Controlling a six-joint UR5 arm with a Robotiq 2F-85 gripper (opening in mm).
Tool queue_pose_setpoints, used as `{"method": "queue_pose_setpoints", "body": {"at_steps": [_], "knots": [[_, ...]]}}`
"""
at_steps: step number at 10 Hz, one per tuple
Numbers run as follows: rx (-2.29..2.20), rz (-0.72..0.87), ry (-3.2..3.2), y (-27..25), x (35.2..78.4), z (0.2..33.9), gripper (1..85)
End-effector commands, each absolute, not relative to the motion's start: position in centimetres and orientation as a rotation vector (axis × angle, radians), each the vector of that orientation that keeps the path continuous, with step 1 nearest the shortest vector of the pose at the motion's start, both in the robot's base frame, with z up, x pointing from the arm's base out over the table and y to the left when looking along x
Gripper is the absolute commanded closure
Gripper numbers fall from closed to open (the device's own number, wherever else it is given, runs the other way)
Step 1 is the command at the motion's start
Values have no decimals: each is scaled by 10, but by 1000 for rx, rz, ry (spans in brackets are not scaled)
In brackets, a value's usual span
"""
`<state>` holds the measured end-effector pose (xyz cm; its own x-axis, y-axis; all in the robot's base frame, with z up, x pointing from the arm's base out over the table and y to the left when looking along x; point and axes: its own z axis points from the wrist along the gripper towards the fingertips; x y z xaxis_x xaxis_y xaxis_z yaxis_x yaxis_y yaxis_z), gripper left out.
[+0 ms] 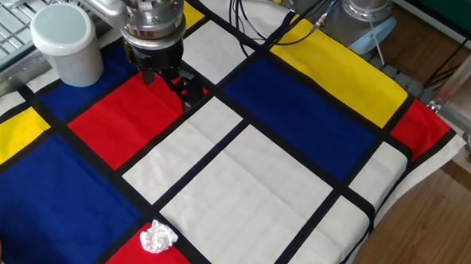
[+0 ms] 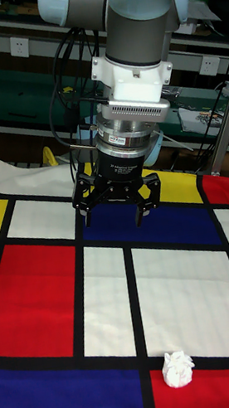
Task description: Put the garbage in the trash can
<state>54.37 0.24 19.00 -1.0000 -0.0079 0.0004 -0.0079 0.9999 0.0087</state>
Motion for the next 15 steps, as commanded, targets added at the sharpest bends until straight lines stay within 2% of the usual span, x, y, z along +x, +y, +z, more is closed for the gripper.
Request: {"method": "queue_pose_setpoints", "body": {"at_steps": [1, 2, 12, 15], "knots": [[12, -14, -3141, 5, 544, 190, 17], [-379, 192, -2906, -22, 487, 197, 847], [-388, 159, -2895, -18, 485, 198, 847], [-451, 86, -2924, -5, 495, 194, 847]]}}
